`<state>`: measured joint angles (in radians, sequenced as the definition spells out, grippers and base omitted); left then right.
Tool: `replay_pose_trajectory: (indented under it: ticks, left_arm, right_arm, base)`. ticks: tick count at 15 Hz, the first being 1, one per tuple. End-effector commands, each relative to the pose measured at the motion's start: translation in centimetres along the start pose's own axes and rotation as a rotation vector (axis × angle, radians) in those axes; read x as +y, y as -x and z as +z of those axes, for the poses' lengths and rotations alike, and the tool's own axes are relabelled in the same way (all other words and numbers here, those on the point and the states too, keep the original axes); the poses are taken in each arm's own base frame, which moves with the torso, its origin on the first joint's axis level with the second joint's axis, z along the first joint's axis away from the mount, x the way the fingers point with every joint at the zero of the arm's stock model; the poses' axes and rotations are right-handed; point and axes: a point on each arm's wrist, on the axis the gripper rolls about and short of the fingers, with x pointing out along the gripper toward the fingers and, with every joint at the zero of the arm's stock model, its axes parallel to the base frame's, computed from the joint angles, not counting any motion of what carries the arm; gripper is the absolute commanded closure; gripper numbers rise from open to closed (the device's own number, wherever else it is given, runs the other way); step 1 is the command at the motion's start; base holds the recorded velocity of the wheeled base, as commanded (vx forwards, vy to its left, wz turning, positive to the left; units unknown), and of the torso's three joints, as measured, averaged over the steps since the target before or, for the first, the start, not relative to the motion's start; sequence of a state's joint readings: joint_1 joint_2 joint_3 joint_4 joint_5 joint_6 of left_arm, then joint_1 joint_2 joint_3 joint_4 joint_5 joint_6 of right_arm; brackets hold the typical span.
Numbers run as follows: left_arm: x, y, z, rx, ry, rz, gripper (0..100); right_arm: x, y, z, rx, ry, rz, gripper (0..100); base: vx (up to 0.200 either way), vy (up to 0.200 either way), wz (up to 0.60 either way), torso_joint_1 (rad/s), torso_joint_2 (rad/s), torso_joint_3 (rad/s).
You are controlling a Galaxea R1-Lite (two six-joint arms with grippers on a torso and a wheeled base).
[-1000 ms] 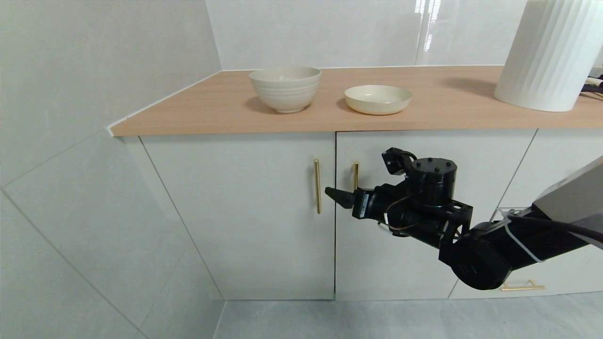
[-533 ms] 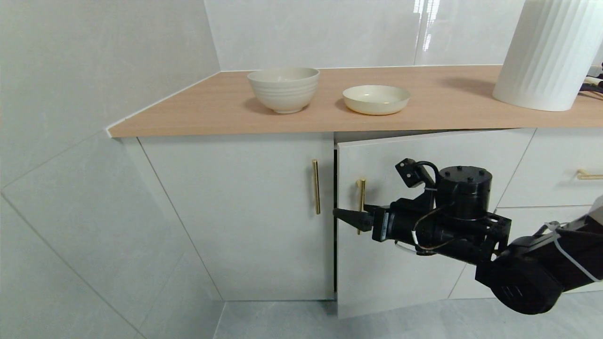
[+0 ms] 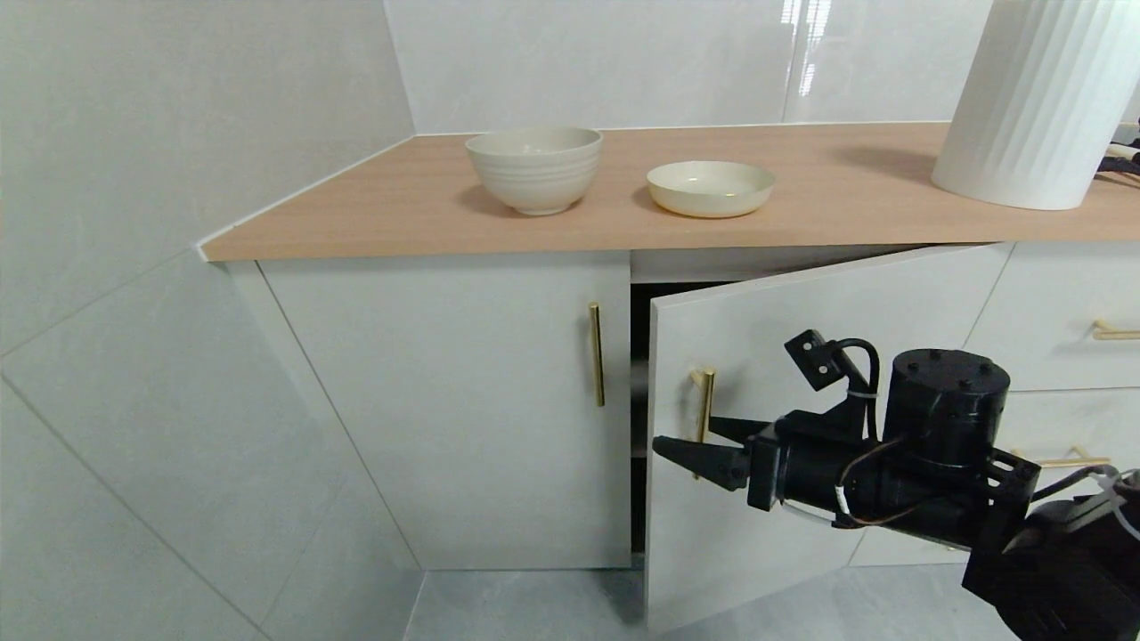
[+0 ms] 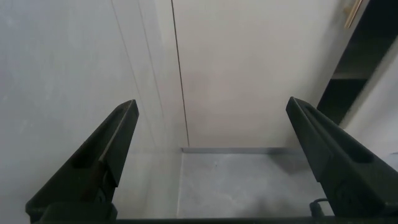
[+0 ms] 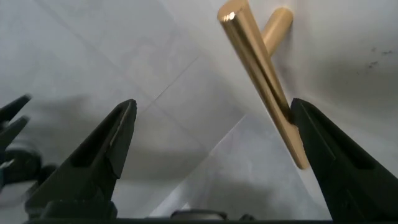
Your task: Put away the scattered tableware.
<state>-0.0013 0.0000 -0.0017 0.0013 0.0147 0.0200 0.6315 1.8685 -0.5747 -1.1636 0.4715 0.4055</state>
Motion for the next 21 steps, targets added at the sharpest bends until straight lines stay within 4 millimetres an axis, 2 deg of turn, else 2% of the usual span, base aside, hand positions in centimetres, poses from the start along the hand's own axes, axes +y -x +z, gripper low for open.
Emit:
replay_pose_trajectory:
  ticks: [1, 4, 7, 9, 10, 11, 12, 13, 15, 18, 21]
  left_arm:
    - [0.0, 0.0, 0.0, 0.0, 0.0, 0.0, 0]
    - [0.0, 0.0, 0.0, 0.002, 0.014, -0.001, 0]
    - [0.0, 0.1, 0.5, -0.02, -0.064, -0.009, 0]
    - [-0.1, 0.8, 5.8, -0.092, -0.119, -0.075, 0]
    - [-0.1, 0.0, 8.4, -0.055, -0.119, -0.123, 0]
    - [-0.3, -1.8, 10.7, 0.012, -0.115, -0.207, 0]
    - [-0.3, -2.7, 11.3, 0.04, -0.112, -0.238, 0]
    - [-0.6, -6.2, 13.5, 0.14, -0.092, -0.353, 0]
    - [-0.9, -11.2, 15.2, 0.255, -0.062, -0.451, 0]
    - [-4.0, -16.3, 13.8, 0.417, -0.068, -0.671, 0]
    - [-7.9, -19.8, 12.2, 0.434, -0.101, -0.82, 0]
  right_arm:
    - [0.6, 1.0, 0.1, 0.002, 0.0, 0.019, 0]
    - [1.1, 1.5, 0.0, 0.03, 0.004, 0.089, 0]
    - [1.2, 1.9, -0.3, 0.05, -0.002, 0.105, 0]
    - [1.9, 3.3, -0.3, 0.06, 0.002, 0.148, 0]
    - [2.1, 3.7, -0.5, 0.069, 0.001, 0.158, 0]
    - [2.0, 3.9, -0.8, 0.076, -0.002, 0.153, 0]
    - [2.1, 4.0, -0.8, 0.078, -0.002, 0.152, 0]
    - [2.1, 4.3, -1.1, 0.083, -0.005, 0.147, 0]
    - [2.3, 4.9, -1.3, 0.066, 0.006, 0.154, 0]
    - [2.5, 5.7, -1.9, 0.049, 0.017, 0.157, 0]
    - [2.4, 6.0, -2.5, 0.07, 0.003, 0.149, 0]
  base:
    - [0.0, 0.0, 0.0, 0.0, 0.0, 0.0]
    - [0.0, 0.0, 0.0, 0.0, 0.0, 0.0]
    - [0.0, 0.0, 0.0, 0.0, 0.0, 0.0]
    - [0.0, 0.0, 0.0, 0.0, 0.0, 0.0]
    - [0.0, 0.0, 0.0, 0.0, 0.0, 0.0]
    - [0.0, 0.0, 0.0, 0.0, 0.0, 0.0]
    - [0.0, 0.0, 0.0, 0.0, 0.0, 0.0]
    - [0.0, 0.0, 0.0, 0.0, 0.0, 0.0]
    - [0.0, 0.0, 0.0, 0.0, 0.0, 0.0]
    - [0.0, 0.0, 0.0, 0.0, 0.0, 0.0]
    - [0.0, 0.0, 0.0, 0.0, 0.0, 0.0]
